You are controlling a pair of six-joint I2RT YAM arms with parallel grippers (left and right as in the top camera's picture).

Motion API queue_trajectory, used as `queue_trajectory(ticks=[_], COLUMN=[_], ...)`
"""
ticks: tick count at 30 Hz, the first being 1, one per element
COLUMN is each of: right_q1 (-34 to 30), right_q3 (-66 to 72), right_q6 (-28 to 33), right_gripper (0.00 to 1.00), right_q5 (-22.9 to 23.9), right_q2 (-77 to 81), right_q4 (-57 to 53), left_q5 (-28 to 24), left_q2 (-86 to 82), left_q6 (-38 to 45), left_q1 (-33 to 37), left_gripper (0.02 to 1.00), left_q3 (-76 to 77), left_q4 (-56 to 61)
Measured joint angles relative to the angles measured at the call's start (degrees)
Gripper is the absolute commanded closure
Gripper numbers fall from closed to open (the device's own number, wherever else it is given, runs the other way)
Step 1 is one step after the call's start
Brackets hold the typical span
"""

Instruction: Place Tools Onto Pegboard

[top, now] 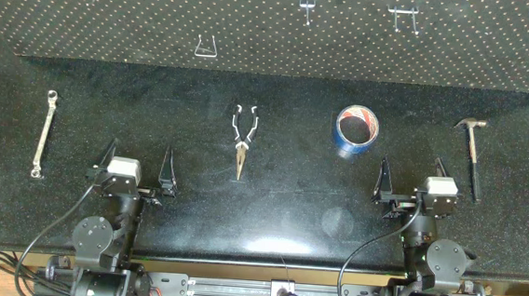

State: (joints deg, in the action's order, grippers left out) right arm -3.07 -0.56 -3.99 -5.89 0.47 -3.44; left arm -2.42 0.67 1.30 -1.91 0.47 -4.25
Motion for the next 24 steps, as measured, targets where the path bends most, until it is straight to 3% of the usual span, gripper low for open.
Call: queue_trajectory(ticks=[24], right_q1=[0.0], right_q3=[0.0], right_q6=[0.0], right_gripper=[0.025], right_q5=[0.0], right_q2=[0.0], right_q4=[0.0], left_q5=[0.5], left_q2=[0.0], left_q6=[0.2], left_q1=[0.0], left_gripper=[0.023], left_q3=[0.0], left_q4=[0.0])
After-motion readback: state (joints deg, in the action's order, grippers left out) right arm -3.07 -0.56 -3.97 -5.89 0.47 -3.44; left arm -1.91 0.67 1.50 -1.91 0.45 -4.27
